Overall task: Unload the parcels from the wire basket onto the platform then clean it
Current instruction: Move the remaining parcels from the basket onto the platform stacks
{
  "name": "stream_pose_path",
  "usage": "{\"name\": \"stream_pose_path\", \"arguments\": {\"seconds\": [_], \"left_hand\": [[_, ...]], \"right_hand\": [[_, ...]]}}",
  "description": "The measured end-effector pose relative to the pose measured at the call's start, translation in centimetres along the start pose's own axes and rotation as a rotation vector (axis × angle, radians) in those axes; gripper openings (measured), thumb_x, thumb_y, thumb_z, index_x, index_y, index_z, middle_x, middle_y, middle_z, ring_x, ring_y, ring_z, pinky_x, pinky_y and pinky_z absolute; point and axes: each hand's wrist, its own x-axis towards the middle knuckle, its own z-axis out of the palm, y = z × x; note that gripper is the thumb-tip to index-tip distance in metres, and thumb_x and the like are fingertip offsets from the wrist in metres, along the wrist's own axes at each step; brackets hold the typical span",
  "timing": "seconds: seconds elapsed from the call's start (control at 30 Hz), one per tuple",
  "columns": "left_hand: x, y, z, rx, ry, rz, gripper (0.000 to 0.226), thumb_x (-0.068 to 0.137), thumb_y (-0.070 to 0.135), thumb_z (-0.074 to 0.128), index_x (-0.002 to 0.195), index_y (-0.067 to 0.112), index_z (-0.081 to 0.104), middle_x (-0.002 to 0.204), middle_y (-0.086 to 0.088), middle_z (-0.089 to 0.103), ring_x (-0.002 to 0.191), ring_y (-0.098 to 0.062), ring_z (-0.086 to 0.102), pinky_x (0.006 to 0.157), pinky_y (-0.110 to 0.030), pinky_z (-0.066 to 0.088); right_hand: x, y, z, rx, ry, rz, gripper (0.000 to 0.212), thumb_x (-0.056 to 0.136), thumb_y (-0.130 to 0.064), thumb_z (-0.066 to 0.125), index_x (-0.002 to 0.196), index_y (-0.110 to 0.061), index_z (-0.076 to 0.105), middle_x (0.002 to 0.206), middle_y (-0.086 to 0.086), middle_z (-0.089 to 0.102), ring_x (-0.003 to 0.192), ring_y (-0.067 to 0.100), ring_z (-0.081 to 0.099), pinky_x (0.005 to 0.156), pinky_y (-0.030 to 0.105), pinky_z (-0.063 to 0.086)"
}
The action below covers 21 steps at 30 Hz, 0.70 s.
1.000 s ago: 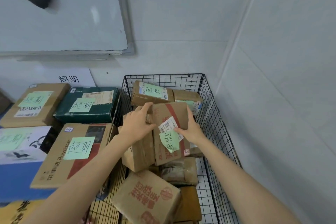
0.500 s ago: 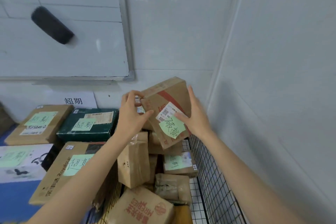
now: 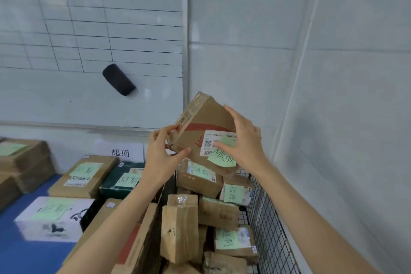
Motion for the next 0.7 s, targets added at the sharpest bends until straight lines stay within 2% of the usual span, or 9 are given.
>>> {"name": "stream_pose_path", "arguments": {"seconds": [0.1, 0.23, 0.4, 0.5, 0.6, 0.7], "left_hand": [[0.0, 0.4, -1.1, -0.012, 0.017, 0.0, 0.055, 0.08, 0.02, 0.08, 0.121, 0.036, 0.046, 0.124, 0.007, 0.05, 0.099, -0.011, 0.056, 0.062, -0.006, 0.044], [-0.6, 0.8, -2.2, -0.076, 0.021, 0.0, 0.051, 0.08, 0.019, 0.08, 0.116, 0.032, 0.045, 0.109, 0.021, 0.056, 0.094, -0.005, 0.061, 0.063, -0.009, 0.049], [-0.9, 0.9, -2.7, -0.215, 0.133, -0.073, 0.05, 0.078, 0.017, 0.082, 0.115, 0.027, 0.049, 0.113, 0.012, 0.06, 0.093, -0.005, 0.064, 0.065, -0.01, 0.052], [-0.9, 1.2, -3.0, -0.331, 0.173, -0.118, 0.048, 0.078, 0.017, 0.082, 0.11, 0.033, 0.05, 0.115, 0.007, 0.062, 0.088, -0.012, 0.07, 0.07, -0.019, 0.056], [-1.0, 1.7, -3.2, -0.396, 0.202, -0.144, 0.048, 0.079, 0.015, 0.081, 0.112, 0.033, 0.05, 0.116, 0.004, 0.062, 0.082, -0.004, 0.071, 0.068, -0.017, 0.055], [-1.2, 2.1, -3.1, -0.441, 0.227, -0.166, 0.051, 0.081, 0.013, 0.079, 0.12, 0.024, 0.049, 0.118, 0.001, 0.06, 0.079, 0.008, 0.067, 0.063, -0.01, 0.051]], "right_hand": [[0.8, -1.0, -0.3, -0.012, -0.013, -0.059, 0.098, 0.078, -0.049, 0.078, 0.153, -0.042, 0.016, 0.154, -0.01, 0.037, 0.14, 0.012, 0.031, 0.103, 0.03, 0.016], [1.5, -2.2, -0.6, -0.015, -0.022, -0.104, 0.095, 0.079, -0.043, 0.079, 0.154, -0.039, 0.02, 0.155, -0.009, 0.036, 0.14, 0.013, 0.031, 0.103, 0.031, 0.016], [1.7, -2.2, -0.7, 0.124, 0.038, -0.084, 0.087, 0.081, -0.037, 0.079, 0.152, -0.033, 0.029, 0.157, -0.005, 0.033, 0.144, 0.015, 0.028, 0.118, 0.045, 0.02], [1.5, -1.5, -0.9, 0.12, 0.15, 0.006, 0.089, 0.08, -0.037, 0.08, 0.153, -0.03, 0.029, 0.161, -0.002, 0.026, 0.148, 0.018, 0.021, 0.119, 0.046, 0.019], [1.2, -1.2, -0.8, 0.153, 0.192, 0.094, 0.097, 0.078, -0.041, 0.081, 0.155, -0.032, 0.022, 0.164, -0.001, 0.014, 0.15, 0.02, 0.016, 0.118, 0.046, 0.02], [0.7, -1.1, -0.8, 0.267, 0.172, 0.144, 0.102, 0.078, -0.046, 0.079, 0.156, -0.033, 0.015, 0.164, 0.001, 0.013, 0.15, 0.019, 0.016, 0.117, 0.043, 0.024]]}}
